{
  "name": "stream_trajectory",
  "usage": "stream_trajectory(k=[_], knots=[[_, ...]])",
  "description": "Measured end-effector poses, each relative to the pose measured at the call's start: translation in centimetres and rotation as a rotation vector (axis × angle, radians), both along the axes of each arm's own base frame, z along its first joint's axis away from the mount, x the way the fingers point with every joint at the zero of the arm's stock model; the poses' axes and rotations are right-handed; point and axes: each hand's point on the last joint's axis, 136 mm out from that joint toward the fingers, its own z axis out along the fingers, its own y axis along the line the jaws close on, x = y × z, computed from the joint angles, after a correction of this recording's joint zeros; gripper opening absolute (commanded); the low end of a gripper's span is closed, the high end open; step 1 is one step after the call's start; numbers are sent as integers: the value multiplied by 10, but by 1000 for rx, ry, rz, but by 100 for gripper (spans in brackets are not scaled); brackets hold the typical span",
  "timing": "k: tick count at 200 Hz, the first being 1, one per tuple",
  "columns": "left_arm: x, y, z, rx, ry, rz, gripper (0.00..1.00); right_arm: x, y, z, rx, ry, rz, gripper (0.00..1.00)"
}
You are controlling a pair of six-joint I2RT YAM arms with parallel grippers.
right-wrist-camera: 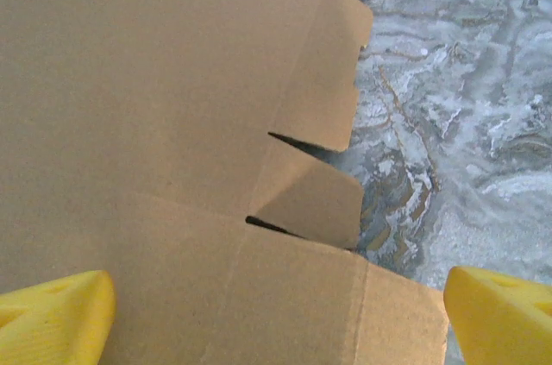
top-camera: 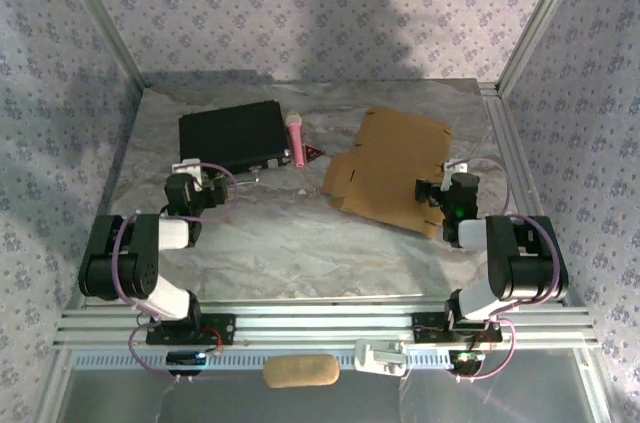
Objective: Fold the paper box
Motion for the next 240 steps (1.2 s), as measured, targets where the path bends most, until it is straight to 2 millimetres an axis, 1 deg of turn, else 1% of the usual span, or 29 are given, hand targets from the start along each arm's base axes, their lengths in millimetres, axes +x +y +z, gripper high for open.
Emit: stream_trajectory(k=[65, 120, 199, 219, 229, 240], knots=[[8, 1, 13, 12, -56, -10, 100, 6, -1, 10, -5, -46, -7, 99], [8, -1, 11, 12, -50, -22, 100, 10, -4, 15, -13, -63, -13, 99], [10, 0, 13, 12, -59, -23, 100, 11, -5, 18, -15, -73, -14, 99], [12, -6, 17, 12, -75, -57, 100, 11, -7, 18, -27, -73, -31, 99], [9, -8, 21, 17, -95, -69, 100, 10, -8, 20, -47, -71, -52, 99], [-2, -11, 30, 19, -121, -75, 100, 9, -6, 26, -79, -69, -61, 99]])
